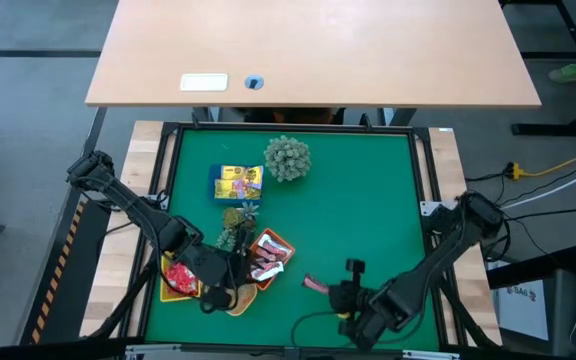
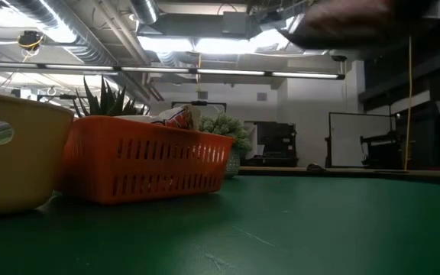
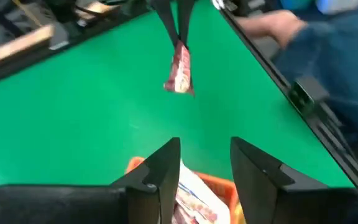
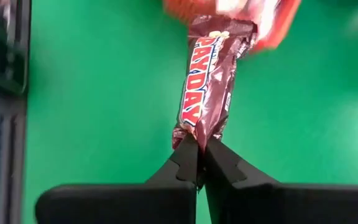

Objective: Sort candy
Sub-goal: Put the brown chocolate into the orange bin

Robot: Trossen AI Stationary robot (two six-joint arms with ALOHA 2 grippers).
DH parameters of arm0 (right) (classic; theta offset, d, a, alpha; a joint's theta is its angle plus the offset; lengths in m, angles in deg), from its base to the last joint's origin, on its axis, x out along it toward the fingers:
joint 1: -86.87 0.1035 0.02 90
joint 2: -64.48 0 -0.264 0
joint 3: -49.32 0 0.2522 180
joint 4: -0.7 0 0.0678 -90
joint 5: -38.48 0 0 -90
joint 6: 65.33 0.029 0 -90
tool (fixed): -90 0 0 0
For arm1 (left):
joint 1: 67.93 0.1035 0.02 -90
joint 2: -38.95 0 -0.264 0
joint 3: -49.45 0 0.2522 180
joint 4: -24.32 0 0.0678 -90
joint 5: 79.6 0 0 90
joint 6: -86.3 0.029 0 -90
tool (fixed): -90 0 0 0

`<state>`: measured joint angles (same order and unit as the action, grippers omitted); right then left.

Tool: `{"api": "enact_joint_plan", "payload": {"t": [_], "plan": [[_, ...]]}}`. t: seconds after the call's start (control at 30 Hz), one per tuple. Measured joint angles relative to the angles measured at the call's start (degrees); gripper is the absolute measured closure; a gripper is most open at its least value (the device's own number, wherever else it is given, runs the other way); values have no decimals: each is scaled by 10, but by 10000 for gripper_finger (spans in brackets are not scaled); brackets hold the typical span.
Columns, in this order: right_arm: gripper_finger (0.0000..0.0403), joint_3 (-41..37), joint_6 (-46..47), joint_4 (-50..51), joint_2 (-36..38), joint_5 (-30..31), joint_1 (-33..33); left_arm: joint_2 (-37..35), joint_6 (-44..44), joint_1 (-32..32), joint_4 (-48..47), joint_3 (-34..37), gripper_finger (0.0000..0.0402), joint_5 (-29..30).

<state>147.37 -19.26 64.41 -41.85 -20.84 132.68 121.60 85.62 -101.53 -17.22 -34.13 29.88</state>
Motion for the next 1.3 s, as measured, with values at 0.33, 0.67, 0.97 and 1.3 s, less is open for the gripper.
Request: {"api": "enact_joint_plan", "payload": {"t": [0.33, 0.67, 0.97, 1.3], "plan": [[399, 15, -273, -37, 31, 33, -73, 0, -133, 43, 45, 0, 275, 13], [399, 15, -518, -51, 31, 130, -88, 0, -213, 70, 44, 0, 275, 3], [395, 15, -629, -87, 31, 235, -107, 0, -217, 89, 44, 0, 275, 4], [394, 15, -660, -95, 30, 233, -110, 0, -226, 95, 28, 0, 275, 4]]}}
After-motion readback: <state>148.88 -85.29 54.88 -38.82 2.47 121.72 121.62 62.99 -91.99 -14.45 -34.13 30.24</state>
